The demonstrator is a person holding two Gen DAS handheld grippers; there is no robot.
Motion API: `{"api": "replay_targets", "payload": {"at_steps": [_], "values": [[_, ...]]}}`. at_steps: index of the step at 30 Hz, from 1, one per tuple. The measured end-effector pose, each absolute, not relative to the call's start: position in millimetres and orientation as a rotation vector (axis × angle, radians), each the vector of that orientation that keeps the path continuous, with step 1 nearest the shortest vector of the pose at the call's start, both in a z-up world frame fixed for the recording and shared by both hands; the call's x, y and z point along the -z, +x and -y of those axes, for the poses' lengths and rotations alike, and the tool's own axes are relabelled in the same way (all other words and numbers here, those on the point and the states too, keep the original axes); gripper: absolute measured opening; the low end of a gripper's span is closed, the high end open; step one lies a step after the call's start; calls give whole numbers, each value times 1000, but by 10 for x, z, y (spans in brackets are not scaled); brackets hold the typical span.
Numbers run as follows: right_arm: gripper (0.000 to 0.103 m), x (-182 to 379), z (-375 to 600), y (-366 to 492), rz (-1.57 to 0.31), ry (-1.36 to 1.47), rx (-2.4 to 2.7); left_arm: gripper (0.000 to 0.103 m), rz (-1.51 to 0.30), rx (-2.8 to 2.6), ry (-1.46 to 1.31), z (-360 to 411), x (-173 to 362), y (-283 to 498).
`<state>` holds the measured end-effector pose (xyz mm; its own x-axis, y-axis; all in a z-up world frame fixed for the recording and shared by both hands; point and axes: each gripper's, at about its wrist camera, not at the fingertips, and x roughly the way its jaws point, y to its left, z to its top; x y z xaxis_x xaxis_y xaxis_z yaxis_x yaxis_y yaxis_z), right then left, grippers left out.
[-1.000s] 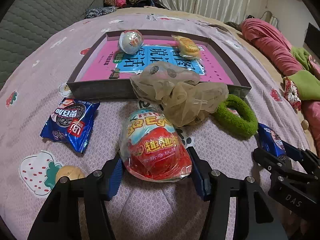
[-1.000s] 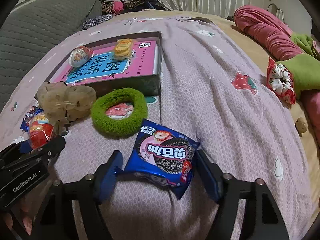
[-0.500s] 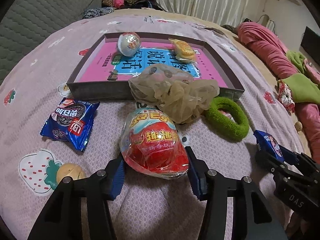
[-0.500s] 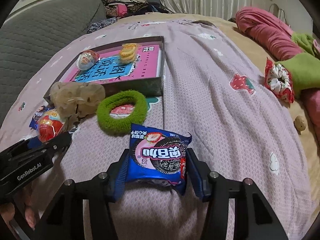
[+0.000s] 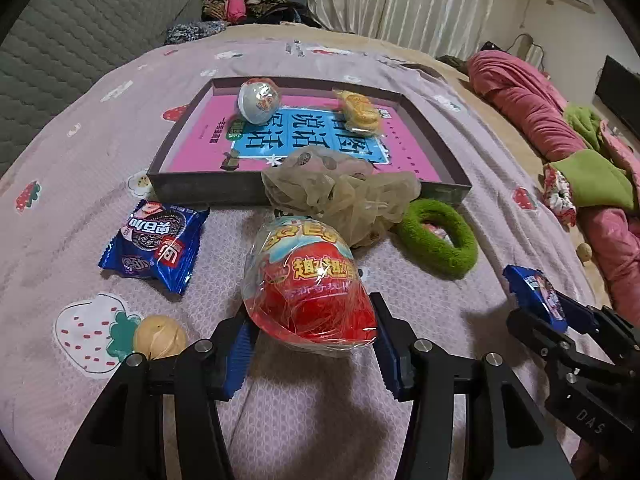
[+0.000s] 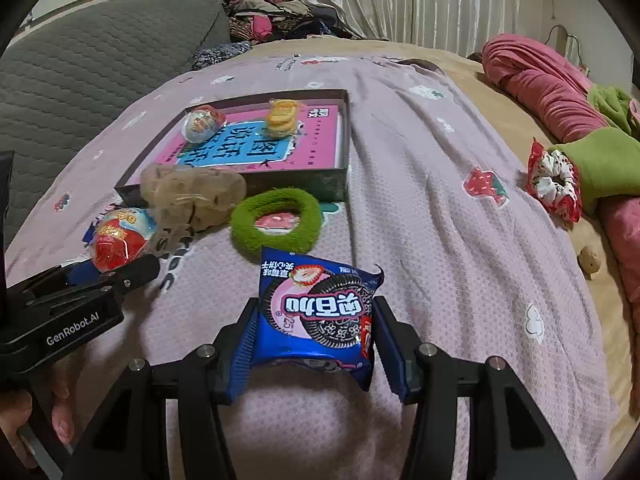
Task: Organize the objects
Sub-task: 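Lift the egg with the left gripper while the right gripper lifts the Oreo pack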
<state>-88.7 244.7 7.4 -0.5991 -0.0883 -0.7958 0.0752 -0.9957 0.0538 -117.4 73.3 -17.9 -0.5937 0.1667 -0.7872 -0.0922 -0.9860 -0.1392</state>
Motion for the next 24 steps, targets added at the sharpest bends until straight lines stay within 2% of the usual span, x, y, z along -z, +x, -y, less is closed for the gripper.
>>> {"api": "replay_targets", "payload": {"at_steps": [24], "values": [[54, -472, -2064, -716, -14, 1247, 2726, 55, 108, -2728, -1256, -401, -219, -848]]}}
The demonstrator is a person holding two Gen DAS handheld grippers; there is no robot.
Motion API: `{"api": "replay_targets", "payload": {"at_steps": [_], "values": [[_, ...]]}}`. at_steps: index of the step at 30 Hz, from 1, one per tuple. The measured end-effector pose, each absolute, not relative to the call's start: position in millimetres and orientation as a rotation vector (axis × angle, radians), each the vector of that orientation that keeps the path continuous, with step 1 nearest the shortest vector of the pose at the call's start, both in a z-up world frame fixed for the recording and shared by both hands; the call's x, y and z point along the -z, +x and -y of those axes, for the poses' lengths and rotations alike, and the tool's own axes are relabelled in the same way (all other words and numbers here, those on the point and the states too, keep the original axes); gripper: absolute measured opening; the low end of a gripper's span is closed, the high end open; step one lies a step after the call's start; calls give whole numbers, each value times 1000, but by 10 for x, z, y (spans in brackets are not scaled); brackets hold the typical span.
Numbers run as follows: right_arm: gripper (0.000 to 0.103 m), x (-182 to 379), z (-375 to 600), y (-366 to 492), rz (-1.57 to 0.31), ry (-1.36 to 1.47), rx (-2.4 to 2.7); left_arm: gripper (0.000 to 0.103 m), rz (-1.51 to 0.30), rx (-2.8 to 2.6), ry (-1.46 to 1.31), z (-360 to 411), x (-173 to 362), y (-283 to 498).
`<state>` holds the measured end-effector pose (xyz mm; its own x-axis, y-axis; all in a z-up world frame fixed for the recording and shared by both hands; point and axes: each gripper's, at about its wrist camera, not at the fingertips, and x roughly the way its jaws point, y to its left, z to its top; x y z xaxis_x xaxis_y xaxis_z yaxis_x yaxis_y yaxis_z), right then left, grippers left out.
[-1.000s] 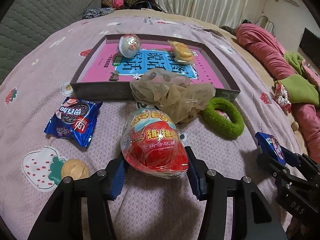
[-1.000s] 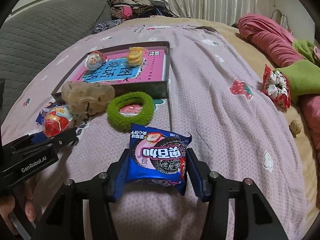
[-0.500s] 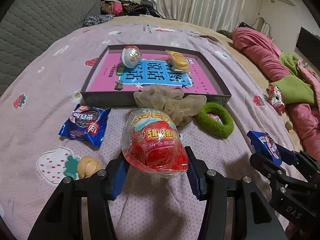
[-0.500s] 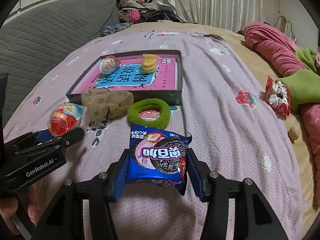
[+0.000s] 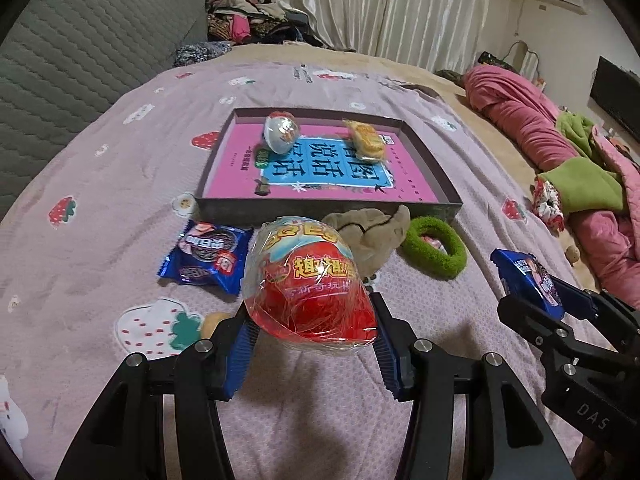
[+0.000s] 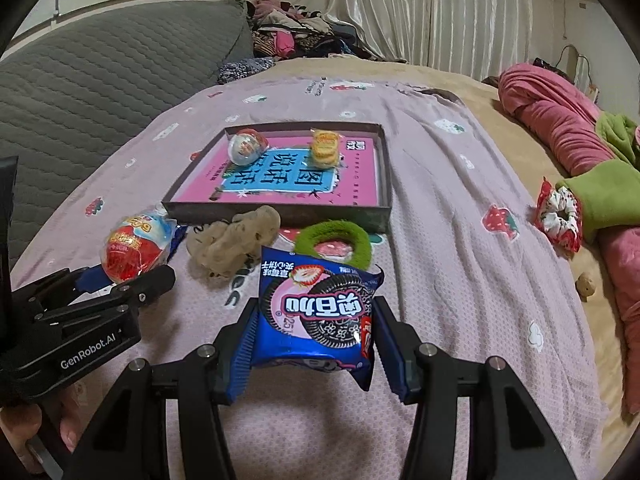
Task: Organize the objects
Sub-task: 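Lift the egg with the left gripper while the right gripper lifts the Oreo pack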
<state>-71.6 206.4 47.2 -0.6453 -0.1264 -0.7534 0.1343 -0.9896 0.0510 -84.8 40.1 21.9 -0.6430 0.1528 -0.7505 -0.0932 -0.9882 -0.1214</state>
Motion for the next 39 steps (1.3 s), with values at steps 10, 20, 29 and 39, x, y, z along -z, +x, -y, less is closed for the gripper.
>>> {"api": "replay_targets", "payload": {"at_steps": [10, 20, 29, 39], "values": [[54, -659, -1916, -678, -40, 1196, 2738, 55, 122, -2749, -1217, -216, -385, -774], [54, -886, -1775, -645, -59, 1142, 2747, 55, 105, -2778, -1163, -38, -639, -700], [54, -1183, -1666, -640, -86, 1068, 2770, 55, 116, -2772, -1152, 118, -843, -736], [54, -1429, -1578, -676, -99, 1009, 2781, 55, 88, -2797, -1111, 197, -1039, -772]]}}
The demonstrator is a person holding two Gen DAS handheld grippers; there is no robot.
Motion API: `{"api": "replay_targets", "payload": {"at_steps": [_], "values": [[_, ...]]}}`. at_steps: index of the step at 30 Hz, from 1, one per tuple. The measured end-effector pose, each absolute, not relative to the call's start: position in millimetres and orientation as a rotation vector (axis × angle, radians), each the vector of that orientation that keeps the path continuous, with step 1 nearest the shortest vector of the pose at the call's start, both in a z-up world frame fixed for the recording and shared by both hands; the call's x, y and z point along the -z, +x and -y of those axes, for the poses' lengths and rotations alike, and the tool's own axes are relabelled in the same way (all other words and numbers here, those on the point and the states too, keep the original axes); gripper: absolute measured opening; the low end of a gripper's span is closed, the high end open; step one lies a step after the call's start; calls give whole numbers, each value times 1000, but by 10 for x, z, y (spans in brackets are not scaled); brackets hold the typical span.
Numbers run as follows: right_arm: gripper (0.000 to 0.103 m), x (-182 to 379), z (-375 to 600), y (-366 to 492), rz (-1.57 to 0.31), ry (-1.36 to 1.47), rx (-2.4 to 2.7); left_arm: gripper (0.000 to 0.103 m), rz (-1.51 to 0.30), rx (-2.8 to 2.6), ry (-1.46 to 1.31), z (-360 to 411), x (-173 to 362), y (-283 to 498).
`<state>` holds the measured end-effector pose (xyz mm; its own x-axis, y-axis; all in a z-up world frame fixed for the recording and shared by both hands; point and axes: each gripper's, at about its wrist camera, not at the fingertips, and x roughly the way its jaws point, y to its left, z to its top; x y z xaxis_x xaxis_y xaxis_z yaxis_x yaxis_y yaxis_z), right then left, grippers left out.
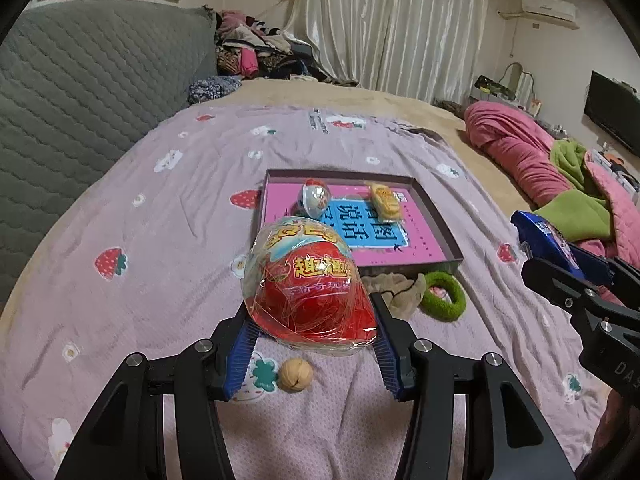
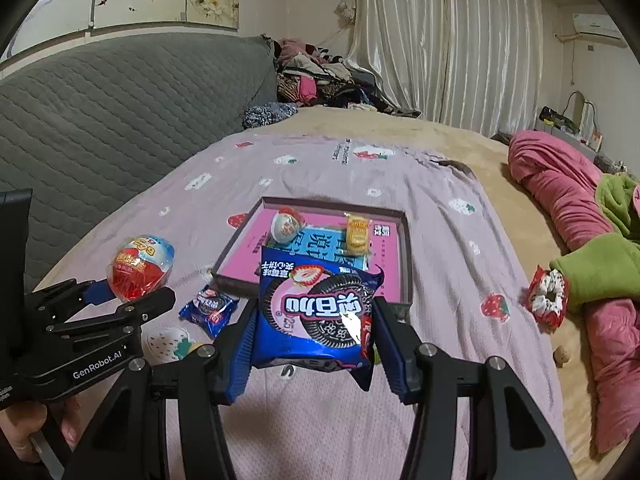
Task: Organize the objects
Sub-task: 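Lift the egg with the left gripper while the right gripper lifts the Oreo pack, then carry the egg and the Oreo pack over the tray with both grippers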
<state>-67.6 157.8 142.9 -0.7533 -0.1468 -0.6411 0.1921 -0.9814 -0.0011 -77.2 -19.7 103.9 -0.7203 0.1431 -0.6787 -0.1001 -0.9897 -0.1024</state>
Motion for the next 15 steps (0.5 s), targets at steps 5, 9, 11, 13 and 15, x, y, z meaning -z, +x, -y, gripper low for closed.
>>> {"api": "replay_targets", "payload": {"at_steps": [5, 9, 11, 13, 15], "values": [[54, -1549, -1533, -695, -117, 976, 2781, 55, 66, -2805, -1078, 196, -1179, -802], [54, -1641, -1503, -740, -122, 956, 2784, 55, 49, -2815, -1055, 192, -1270, -850], [54, -1670, -1504, -760, -114, 950, 2784, 55, 46, -2818, -1046, 189, -1316, -872], [54, -1704, -1502, -786, -112, 941, 2785, 55, 44, -2824, -1034, 191, -1361, -907], [54, -1731, -1512, -813, -101, 931, 2789, 55, 43, -2829, -1023, 188, -1397, -933]]}}
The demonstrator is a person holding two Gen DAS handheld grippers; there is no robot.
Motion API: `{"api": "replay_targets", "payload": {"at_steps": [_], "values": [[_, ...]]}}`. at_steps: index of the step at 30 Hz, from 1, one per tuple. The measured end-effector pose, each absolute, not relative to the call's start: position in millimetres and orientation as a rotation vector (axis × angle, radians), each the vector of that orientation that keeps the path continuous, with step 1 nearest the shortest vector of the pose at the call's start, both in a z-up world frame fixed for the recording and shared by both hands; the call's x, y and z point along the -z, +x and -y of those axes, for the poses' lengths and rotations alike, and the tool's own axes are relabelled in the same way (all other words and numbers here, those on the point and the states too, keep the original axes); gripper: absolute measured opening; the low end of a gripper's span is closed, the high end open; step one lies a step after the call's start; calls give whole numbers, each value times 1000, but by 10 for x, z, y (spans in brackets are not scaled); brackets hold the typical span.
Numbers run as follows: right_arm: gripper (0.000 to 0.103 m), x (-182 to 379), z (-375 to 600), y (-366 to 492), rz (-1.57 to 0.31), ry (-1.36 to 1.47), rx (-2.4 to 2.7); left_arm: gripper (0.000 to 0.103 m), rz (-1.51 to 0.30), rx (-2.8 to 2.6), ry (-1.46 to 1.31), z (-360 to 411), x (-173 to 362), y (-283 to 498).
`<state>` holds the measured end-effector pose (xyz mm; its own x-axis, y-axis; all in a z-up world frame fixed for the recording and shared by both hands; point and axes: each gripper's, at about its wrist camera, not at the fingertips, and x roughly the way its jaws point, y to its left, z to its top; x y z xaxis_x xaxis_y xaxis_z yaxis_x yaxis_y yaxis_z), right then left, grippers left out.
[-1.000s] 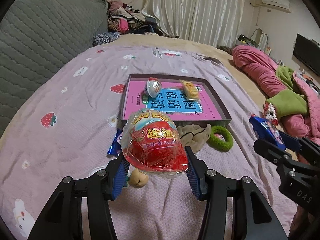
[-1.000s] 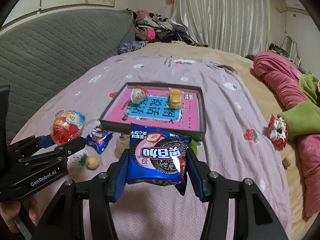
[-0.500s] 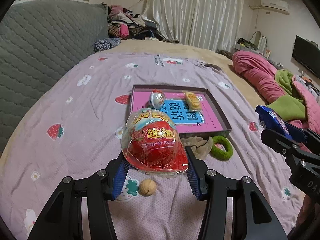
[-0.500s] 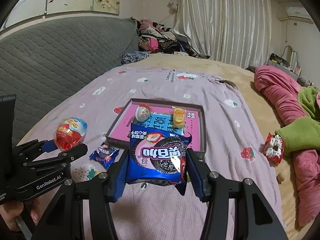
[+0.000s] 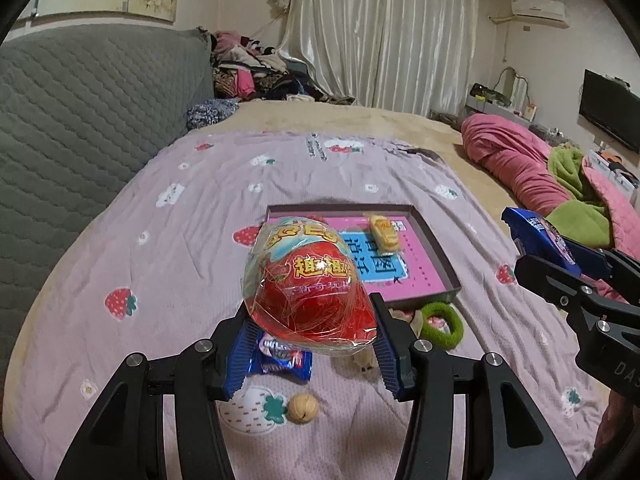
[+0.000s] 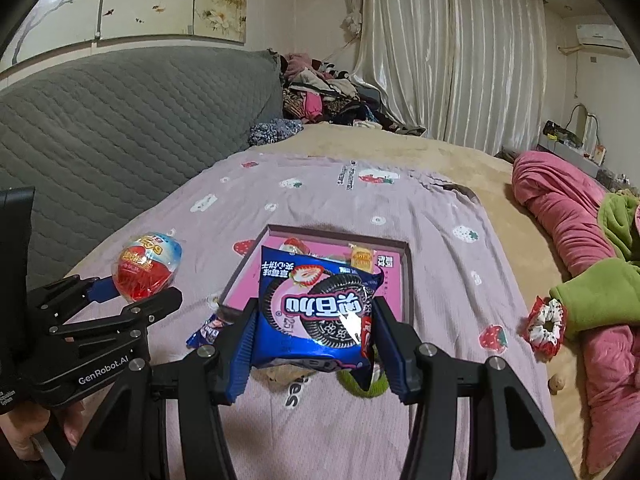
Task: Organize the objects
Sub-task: 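Carry the egg and the Oreo pack over the tray with both grippers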
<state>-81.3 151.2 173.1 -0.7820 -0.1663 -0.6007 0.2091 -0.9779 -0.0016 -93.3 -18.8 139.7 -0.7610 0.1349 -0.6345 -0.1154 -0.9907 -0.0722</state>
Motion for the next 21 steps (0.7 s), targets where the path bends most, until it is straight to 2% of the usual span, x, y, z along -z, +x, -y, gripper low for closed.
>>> {"api": "replay_targets", "payload": {"at_steps": [21], "values": [[54, -1600, -1540, -1372, -80, 962, 2778, 55, 21, -2834, -1053, 149, -1233, -1569]]}}
